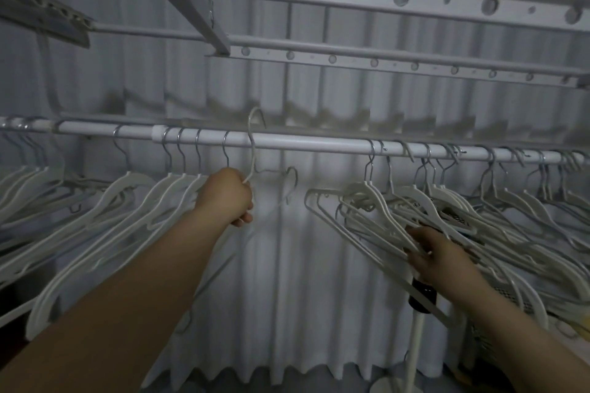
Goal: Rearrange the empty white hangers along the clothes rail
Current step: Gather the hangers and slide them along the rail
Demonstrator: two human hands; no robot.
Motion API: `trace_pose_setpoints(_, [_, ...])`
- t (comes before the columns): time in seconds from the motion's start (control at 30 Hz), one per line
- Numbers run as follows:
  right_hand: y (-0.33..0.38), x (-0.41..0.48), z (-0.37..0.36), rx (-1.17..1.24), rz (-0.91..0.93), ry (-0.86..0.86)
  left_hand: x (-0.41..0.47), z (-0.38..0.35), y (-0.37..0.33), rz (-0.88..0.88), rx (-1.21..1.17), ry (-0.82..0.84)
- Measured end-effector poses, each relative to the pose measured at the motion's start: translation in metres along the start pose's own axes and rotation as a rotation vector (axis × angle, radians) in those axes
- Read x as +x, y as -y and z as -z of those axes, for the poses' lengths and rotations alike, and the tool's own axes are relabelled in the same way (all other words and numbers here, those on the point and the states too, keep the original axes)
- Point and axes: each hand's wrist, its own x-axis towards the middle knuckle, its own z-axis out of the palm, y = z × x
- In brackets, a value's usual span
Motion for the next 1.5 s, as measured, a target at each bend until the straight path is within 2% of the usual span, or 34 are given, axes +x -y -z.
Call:
trace_pose_setpoints(0.23, [0.005, 0.002, -0.004, 0.311, -0.073, 0.049, 0.003, -0.003, 0.009, 0.015, 0.085, 0.010])
trace_pose_setpoints(0.4, [0.010, -0.008, 0.006, 0.573, -0.204, 0.148, -0.011, -0.002, 0.004, -0.141, 0.329, -0.097])
trace_pose_setpoints(0.5, [0.008, -0.012, 0.014, 0.660, -0.261, 0.190, -0.028, -0.010, -0.006, -0.362, 0.240, -0.205])
trace_pose_setpoints(0.57, [0.005, -0.015, 0.017, 0.715, -0.301, 0.214, -0.043, -0.023, -0.016, -0.444, 0.096, -0.216])
trace_pose_setpoints(0.67, [0.001, -0.020, 0.026, 0.769, -0.329, 0.228, -0.060, -0.052, -0.032, -0.366, -0.113, -0.014])
trace_pose_setpoints(0.83, [-0.006, -0.028, 0.042, 0.750, -0.309, 0.332, -0.067, -0.111, -0.040, -0.093, -0.238, 0.318])
trace_pose_setpoints(0.93, [-0.009, -0.031, 0.046, 0.737, -0.298, 0.286, -0.072, -0.141, -0.045, 0.090, -0.350, 0.446])
trace_pose_setpoints(1.1, [-0.016, -0.035, 0.050, 0.649, -0.228, 0.236, -0.078, -0.169, -0.062, 0.179, -0.557, 0.412])
trace_pose_setpoints(1.3, [-0.020, -0.033, 0.046, 0.502, -0.191, 0.219, -0.077, -0.166, -0.059, 0.056, -0.400, 0.253])
trace_pose_setpoints(1.5, [-0.013, -0.026, 0.030, 0.283, -0.136, 0.212, -0.076, -0.130, -0.044, 0.047, -0.390, 0.233])
